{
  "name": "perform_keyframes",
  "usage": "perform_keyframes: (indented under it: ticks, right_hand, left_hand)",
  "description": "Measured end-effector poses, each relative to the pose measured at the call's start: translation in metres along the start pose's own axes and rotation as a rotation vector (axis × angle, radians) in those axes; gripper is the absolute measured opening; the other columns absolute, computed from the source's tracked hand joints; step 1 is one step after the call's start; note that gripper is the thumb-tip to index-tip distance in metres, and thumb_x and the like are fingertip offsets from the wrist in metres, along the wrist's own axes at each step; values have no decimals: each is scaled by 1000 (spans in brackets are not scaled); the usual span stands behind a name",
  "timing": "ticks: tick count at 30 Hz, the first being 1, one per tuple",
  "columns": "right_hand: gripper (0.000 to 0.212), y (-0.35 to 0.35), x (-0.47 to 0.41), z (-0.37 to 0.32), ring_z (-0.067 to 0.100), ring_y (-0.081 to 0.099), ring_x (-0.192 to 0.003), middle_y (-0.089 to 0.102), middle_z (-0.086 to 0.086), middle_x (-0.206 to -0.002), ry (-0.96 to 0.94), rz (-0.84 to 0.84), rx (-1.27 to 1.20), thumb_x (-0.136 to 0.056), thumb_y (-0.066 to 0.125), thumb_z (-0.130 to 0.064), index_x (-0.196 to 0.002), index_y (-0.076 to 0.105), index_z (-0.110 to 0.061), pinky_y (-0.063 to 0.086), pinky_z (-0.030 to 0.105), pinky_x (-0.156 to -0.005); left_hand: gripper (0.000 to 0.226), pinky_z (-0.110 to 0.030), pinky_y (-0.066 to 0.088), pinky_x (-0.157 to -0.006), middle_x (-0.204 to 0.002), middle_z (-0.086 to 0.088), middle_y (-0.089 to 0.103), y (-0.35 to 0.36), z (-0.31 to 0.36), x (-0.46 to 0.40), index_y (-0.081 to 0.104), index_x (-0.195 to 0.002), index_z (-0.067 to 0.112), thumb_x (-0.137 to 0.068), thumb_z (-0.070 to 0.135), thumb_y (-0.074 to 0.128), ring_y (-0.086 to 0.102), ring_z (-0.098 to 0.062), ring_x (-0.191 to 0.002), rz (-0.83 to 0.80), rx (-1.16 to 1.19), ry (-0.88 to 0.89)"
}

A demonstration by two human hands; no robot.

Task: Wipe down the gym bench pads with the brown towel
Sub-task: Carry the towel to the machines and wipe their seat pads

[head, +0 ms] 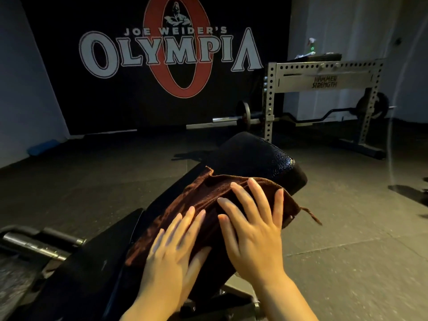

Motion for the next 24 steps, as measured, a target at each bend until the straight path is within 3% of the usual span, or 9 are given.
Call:
perform_keyframes:
  ticks: [1,3,5,8,14,16,18,21,24]
  right_hand:
    - [37,-4,-5,6,21,31,-145,55,1,-141,-33,-6,12,-100,41,-38,-119,70,-25,3,54,-122]
    - [36,-8,-12,18,19,33,-144,55,1,-142,-92,-30,17,-99,43,-36,-122,69,-25,6,53,-122]
    - [36,-9,-17,25,20,32,-145,53,1,-144,-135,-59,12,-99,44,-35,-125,67,-24,8,51,-122]
    - [36,-11,-27,36,22,33,-144,52,4,-145,-168,-43,-5,-98,45,-34,-123,67,-22,12,48,-122]
    - [35,-19,-45,64,25,30,-145,49,8,-147,-57,110,-107,-101,42,-33,-122,67,-19,13,45,-123]
    - [36,-17,-47,69,23,28,-146,47,7,-148,0,131,-178,-102,40,-32,-126,65,-20,14,44,-123]
    - [37,-16,-49,76,18,27,-147,47,1,-148,112,150,-355,-102,37,-34,-130,60,-23,16,42,-122]
    - [39,-24,-53,89,5,30,-144,49,-8,-145,330,222,-772,-101,30,-40,-129,55,-30,22,36,-121]
    - [37,-35,-56,99,2,28,-144,45,-9,-148,405,268,-806,-99,28,-45,-123,55,-38,21,38,-121]
  left_hand:
    - [64,-37,27,-110,-162,10,18,-6,10,-6,-16,-150,50,-92,71,-2,23,-11,-145,33,-8,-7]
    - [61,-30,-1,-115,-152,20,-24,-10,23,-17,-51,-122,56,-80,73,-9,-13,-4,-143,54,-88,-5]
    - [67,-28,-8,-116,-144,21,-34,-15,35,-29,-51,-116,52,-89,67,8,-20,-6,-146,23,-100,9]
    - [66,-31,-3,-121,-146,21,-32,-18,43,-44,-38,-123,50,-98,57,23,-15,-10,-151,0,-57,33]
    - [66,-34,3,-125,-163,12,-18,-26,78,-66,-30,-129,46,-85,64,16,-11,-11,-151,0,-79,79]
    - [68,-35,5,-125,-164,9,-15,-29,93,-76,-28,-133,41,-91,58,22,-8,-13,-152,11,-86,99]
    - [74,-38,8,-125,-165,5,-13,-30,110,-90,-27,-142,35,-100,49,32,-6,-16,-153,26,-105,141]
    - [75,-45,17,-123,-167,1,-2,-35,138,-115,-3,-158,30,-94,57,26,3,-20,-153,68,-55,238]
    - [67,-48,23,-120,-166,5,5,-40,147,-129,13,-156,35,-97,57,37,8,-21,-152,87,-30,296]
Point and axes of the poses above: each hand's wrist, its own x-axis away from the middle knuckle, its own y-axis out of the palm, z = x × y, the point moved 2 cm from there along -x, towards the middle knuckle
